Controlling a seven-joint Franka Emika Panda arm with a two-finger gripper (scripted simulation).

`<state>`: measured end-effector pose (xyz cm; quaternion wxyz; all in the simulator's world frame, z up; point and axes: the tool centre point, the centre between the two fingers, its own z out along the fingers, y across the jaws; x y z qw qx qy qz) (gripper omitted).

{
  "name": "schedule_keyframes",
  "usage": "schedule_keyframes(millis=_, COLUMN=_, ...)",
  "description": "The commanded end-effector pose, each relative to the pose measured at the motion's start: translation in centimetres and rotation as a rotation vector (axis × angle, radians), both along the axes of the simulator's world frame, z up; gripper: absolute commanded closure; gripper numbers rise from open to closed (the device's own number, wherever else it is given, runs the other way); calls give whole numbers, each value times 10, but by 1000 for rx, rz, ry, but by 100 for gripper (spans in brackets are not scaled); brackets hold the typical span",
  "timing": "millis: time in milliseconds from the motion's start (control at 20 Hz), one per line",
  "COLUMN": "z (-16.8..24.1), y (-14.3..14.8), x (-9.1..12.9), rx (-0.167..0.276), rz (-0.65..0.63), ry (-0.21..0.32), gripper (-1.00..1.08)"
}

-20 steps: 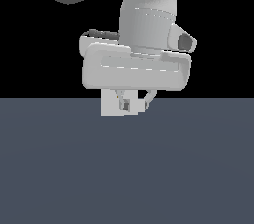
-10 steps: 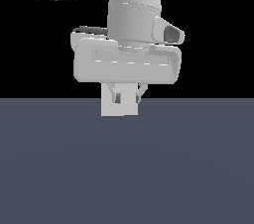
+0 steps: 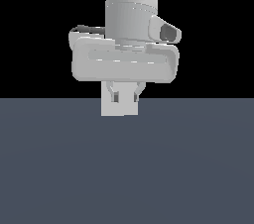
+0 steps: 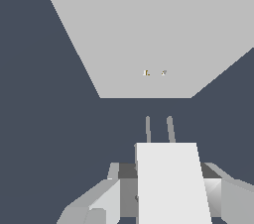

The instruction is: Plug the charger into the wall socket.

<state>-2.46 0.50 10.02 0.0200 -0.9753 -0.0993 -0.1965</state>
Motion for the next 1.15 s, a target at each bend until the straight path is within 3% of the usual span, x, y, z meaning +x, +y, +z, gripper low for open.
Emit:
schedule_keyframes(millis=0, z=0, y=0, x=0, rx=0, rz=-1, ry=0, gripper=108)
schedule_keyframes(millis=1100, z=0, y=10, x=49, rx=-1, rz=-1, ry=1, gripper=108)
